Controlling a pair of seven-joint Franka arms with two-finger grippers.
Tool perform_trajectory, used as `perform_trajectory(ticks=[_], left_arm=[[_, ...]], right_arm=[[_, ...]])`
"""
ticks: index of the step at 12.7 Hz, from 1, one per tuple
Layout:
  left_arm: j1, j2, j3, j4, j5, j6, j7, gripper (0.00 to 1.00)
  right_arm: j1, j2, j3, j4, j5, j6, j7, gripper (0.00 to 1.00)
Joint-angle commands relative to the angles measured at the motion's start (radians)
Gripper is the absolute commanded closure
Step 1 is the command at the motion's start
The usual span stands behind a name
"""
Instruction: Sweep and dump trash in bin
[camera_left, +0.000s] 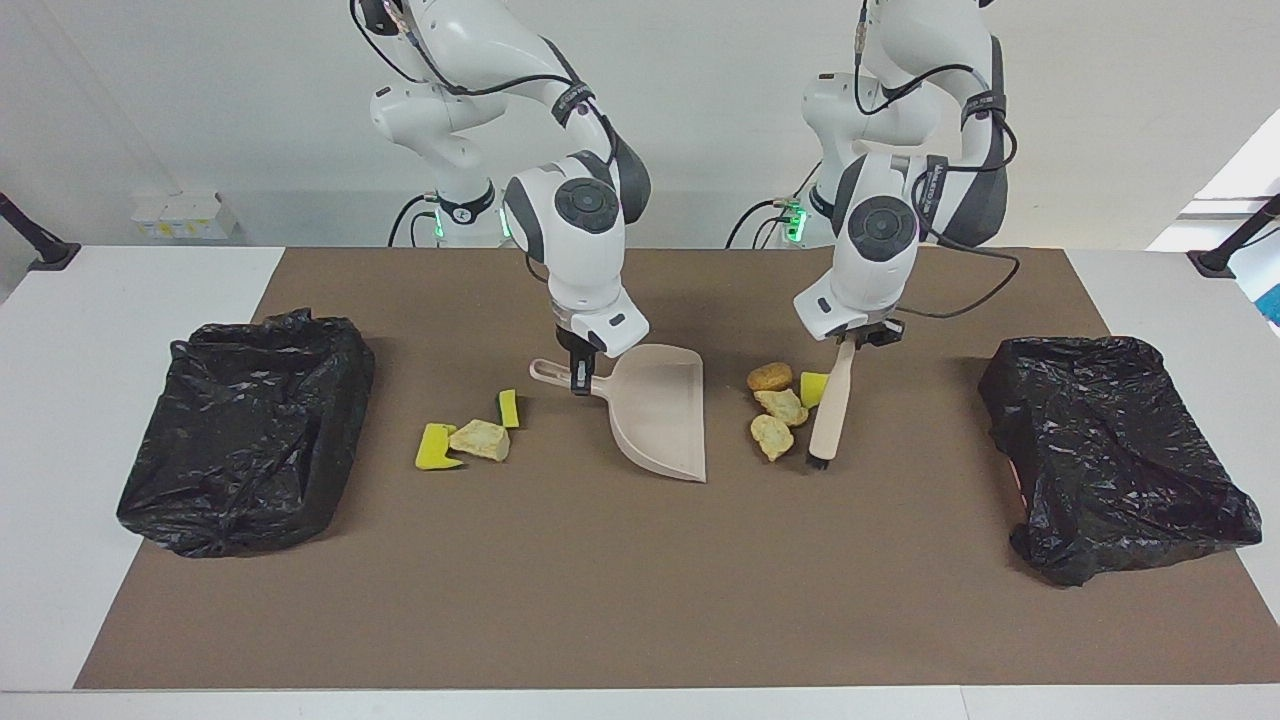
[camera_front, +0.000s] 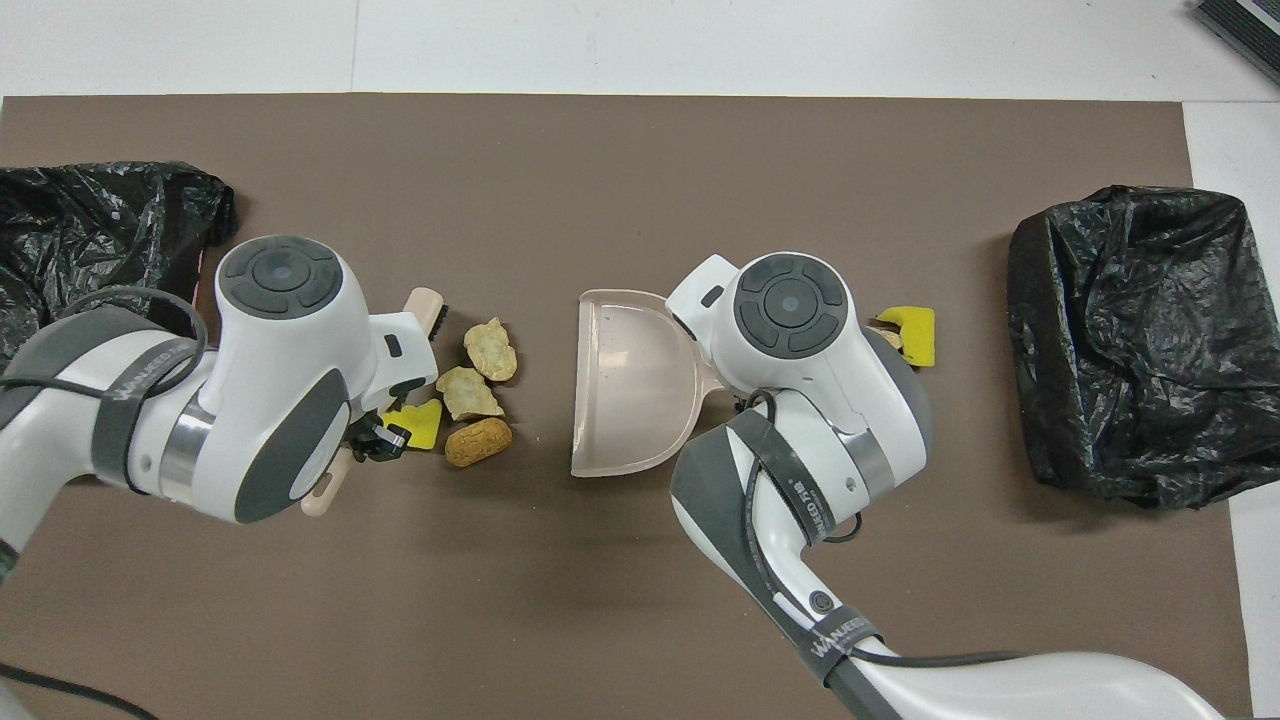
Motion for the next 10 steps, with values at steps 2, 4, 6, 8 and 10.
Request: perform_trajectory(ticks=[2,4,6,8,10], left_arm=[[0.004,-0.123,0.008,-0.085,-0.009,-0.084,-0.222,1.0],[-0.004,-0.2,0.008,-0.223,-0.009,0.024,-0.384,1.0],[-0.004,-0.246,0.005,-0.318,-0.009,0.09,-0.549,1.0],[-0.013,-0.249,0.003,-0.382,-0.026,0.148,-0.627,1.0],[-0.04,-0.245,0.003,-0.426,-0.064,0.222,-0.754,1.0]], right_arm=[[-0.004,0.024,0.001,-0.04,-0.001,0.126,-0.1,1.0],[-0.005,0.024,0.001,-0.055,-0.001,0.143,-0.119,1.0],[-0.004,0.023,0.001,-0.055,0.001,0.143,-0.129,1.0],[-0.002,0.023,0.001,-0.055,-0.001,0.141,-0.126,1.0],[-0.002,0.021,0.001,-0.055,-0.001,0.143,-0.122,1.0]])
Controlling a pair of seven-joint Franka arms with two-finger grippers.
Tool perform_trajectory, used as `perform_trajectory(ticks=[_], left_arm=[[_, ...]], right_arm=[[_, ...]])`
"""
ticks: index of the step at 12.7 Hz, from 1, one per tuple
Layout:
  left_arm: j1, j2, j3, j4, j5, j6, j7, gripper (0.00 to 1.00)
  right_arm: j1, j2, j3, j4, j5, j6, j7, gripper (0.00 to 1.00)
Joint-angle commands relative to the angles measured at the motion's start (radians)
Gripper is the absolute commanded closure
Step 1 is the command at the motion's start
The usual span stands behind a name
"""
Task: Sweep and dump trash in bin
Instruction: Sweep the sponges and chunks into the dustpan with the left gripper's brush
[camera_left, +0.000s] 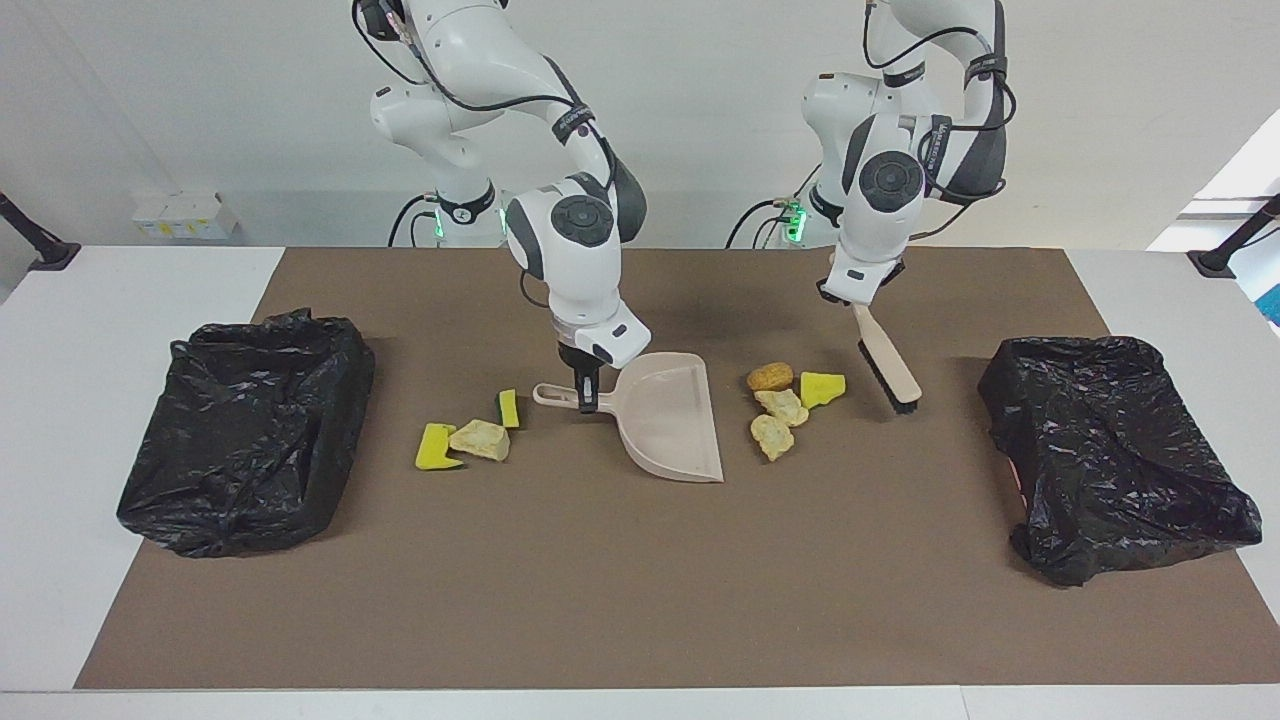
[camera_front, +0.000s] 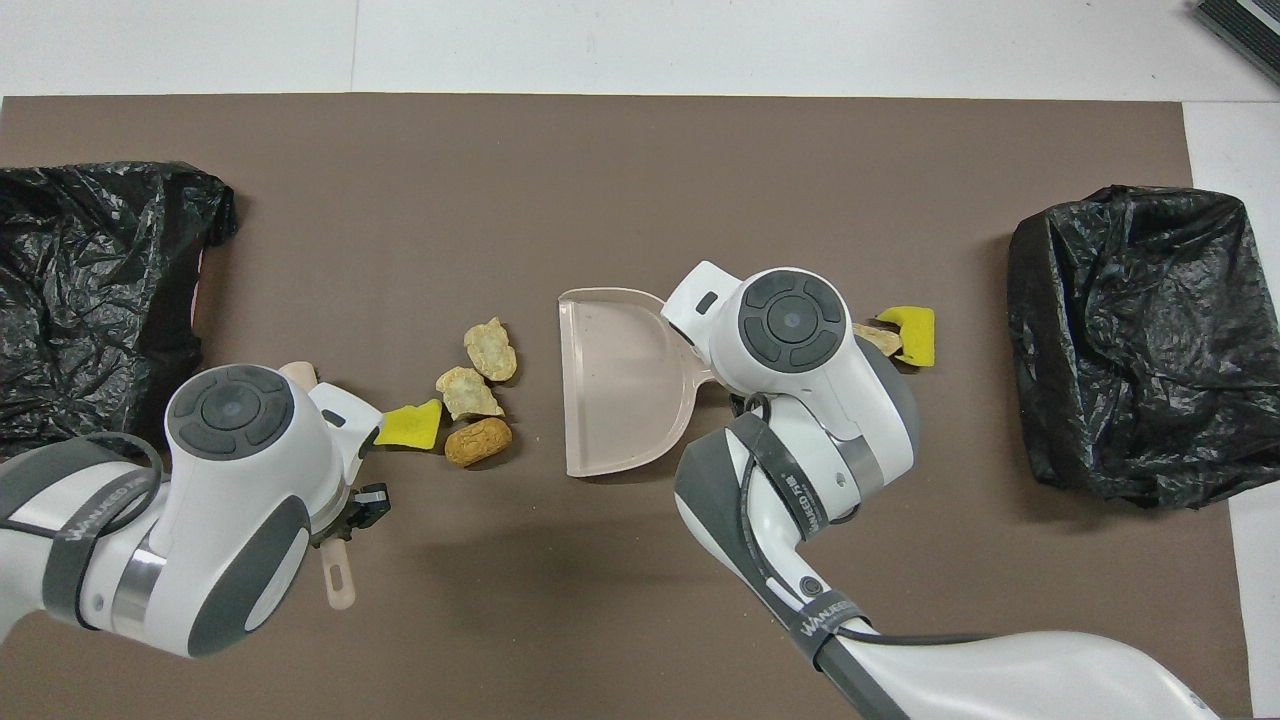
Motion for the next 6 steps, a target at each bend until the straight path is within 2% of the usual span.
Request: perform_trajectory(ticks=[1,6], left_arm=[[-0.037,-0.038,0.007,-0.08,-0.045,0.078,-0.134,1.0],[-0.145,0.042,0.006,-0.068,-0.204,0.22,-0.153,1.0]], right_arm=[[0.0,-0.002,0.006,-0.016,0.001,0.02,-0.025,1.0],[0.01,0.012,0.006,-0.013,0.003,0.037,-0.014,1.0]])
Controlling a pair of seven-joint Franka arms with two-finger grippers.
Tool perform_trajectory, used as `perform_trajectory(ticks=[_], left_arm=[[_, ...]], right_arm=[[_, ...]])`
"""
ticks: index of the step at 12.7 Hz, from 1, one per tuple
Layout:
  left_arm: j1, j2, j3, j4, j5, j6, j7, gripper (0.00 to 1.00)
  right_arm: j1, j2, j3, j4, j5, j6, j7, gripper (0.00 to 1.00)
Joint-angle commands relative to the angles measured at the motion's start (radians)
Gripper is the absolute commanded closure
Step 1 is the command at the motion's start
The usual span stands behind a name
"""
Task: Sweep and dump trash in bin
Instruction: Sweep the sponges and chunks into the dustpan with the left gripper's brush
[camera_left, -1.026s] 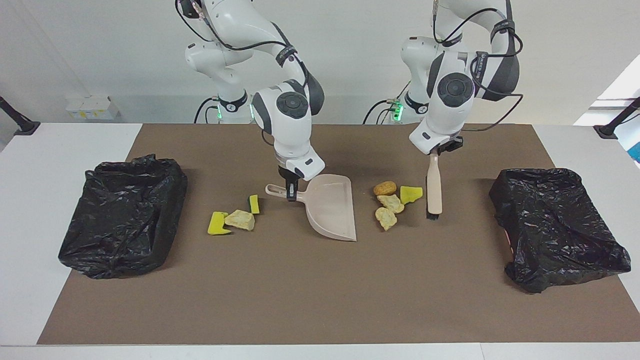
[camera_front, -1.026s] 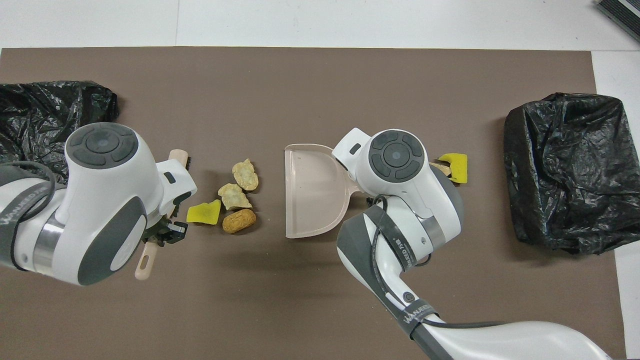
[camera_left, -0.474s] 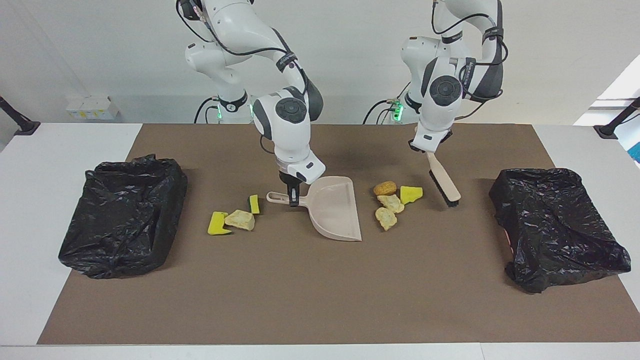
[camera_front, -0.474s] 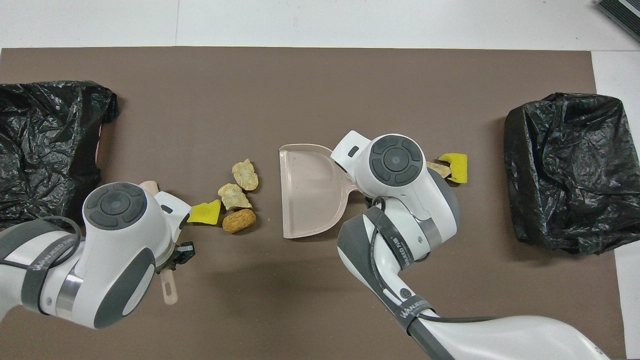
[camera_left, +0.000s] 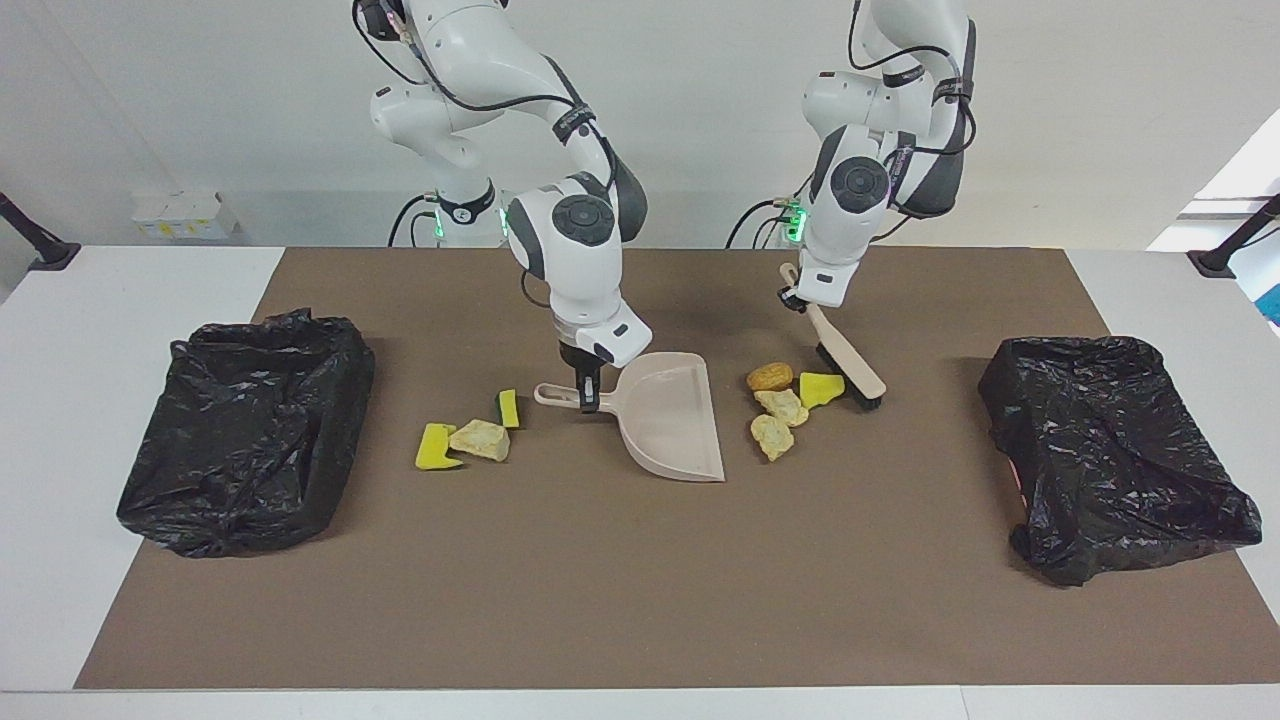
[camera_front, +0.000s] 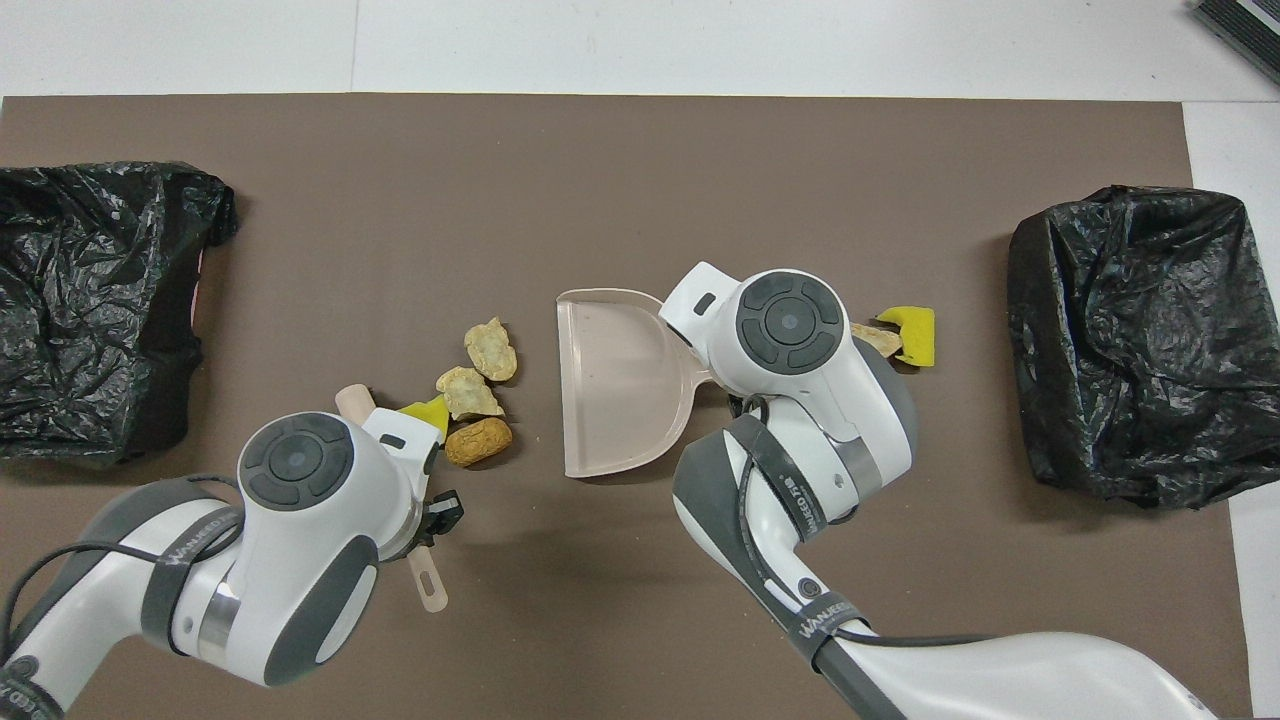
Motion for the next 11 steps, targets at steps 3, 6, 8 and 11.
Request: perform_trajectory(ticks=[3,6,8,11], left_arm=[[-0.077,0.093,0.001,0.057,-0.12,0.105,0.018,1.0],[-0.133,0.121,-0.011,0.102,-0.185,0.147,0.092,1.0],[-0.175,0.133,-0.014,0.135,-0.215,0.162,0.125,1.0],[-0.216,0.179,-0.02,0.26,-0.24,0.136,0.199,1.0]], right_arm=[[0.017,0.02,0.004,-0.009,0.003,0.049,0.024,1.0],[0.034,0.036,0.004,-0.003,0.001,0.063,0.079,1.0],[0.046,0.043,0.004,0.001,0.001,0.066,0.108,1.0],[0.046,0.043,0.004,0.001,0.001,0.066,0.127,1.0]])
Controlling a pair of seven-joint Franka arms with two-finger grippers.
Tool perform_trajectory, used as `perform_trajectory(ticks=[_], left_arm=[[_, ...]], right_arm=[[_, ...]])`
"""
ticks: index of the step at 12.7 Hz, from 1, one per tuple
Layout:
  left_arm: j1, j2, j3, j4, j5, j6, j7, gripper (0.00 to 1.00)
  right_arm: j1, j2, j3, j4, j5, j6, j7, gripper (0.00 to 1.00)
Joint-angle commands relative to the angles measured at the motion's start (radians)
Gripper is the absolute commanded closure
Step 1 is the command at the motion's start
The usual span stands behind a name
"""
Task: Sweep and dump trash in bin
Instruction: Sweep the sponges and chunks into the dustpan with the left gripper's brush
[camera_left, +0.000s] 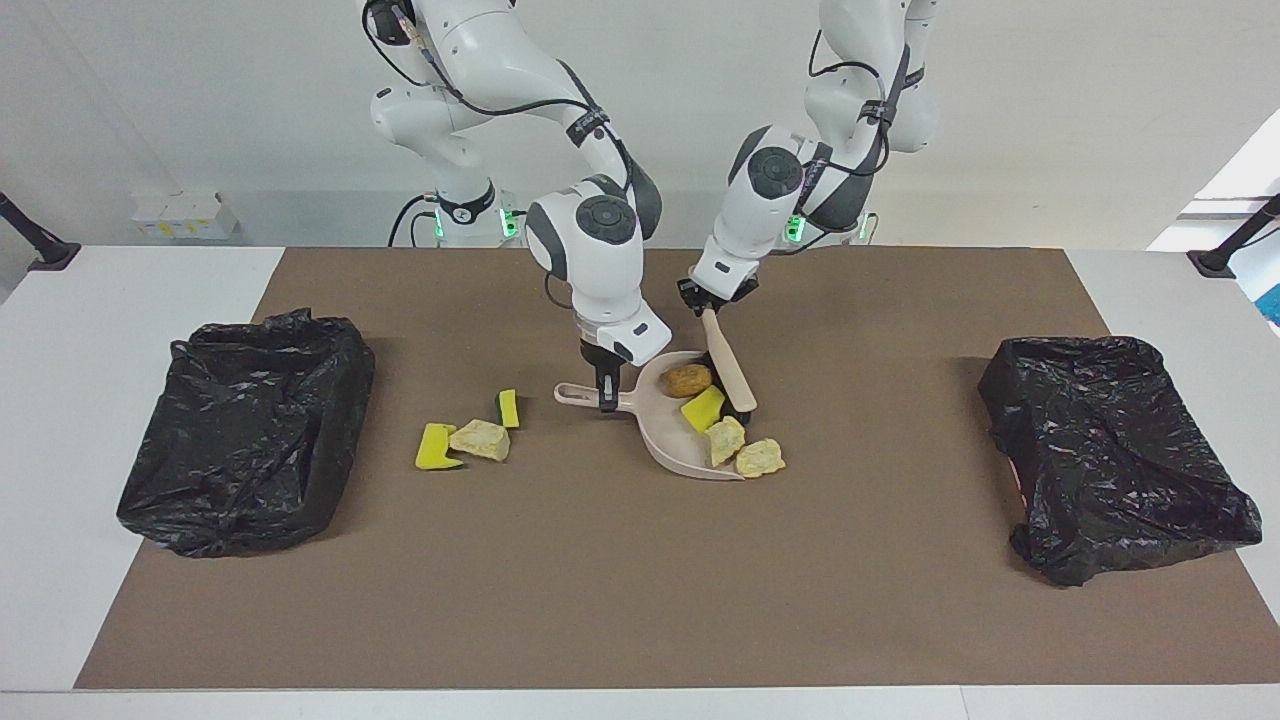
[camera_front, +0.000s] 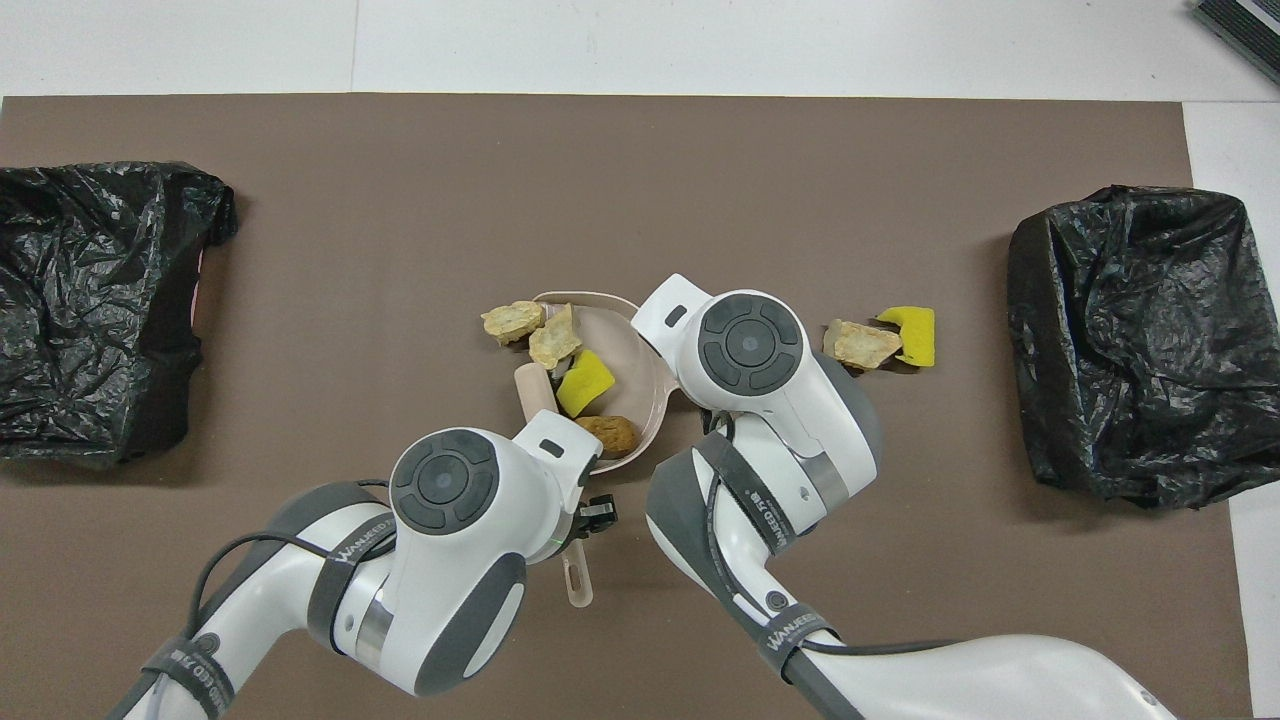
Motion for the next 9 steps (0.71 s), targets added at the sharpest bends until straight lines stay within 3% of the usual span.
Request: perform_trajectory(ticks=[1,3,6,9], left_arm=[[-0.018,0.04,0.016,0.097,-0.019,-0.057,0.062,1.0],[0.004,0.022,0.025,0.114,-0.007,-0.141,0.146,1.0],[0.112,0.079,0.029,0.24,0.055,-0.278,0.303,1.0],[0.181,0.087,0.029,0.246,0.158,-0.291,0.402,1.0]], right_arm=[[0.004,0.022,0.004,0.001,0.001,0.027,0.031,1.0],[0.002,0.022,0.004,0.001,0.003,0.026,0.031,1.0],[0.002,0.022,0.004,0.001,0.003,0.026,0.033,1.0],[0.002,0.022,0.004,0.001,0.003,0.024,0.036,1.0]])
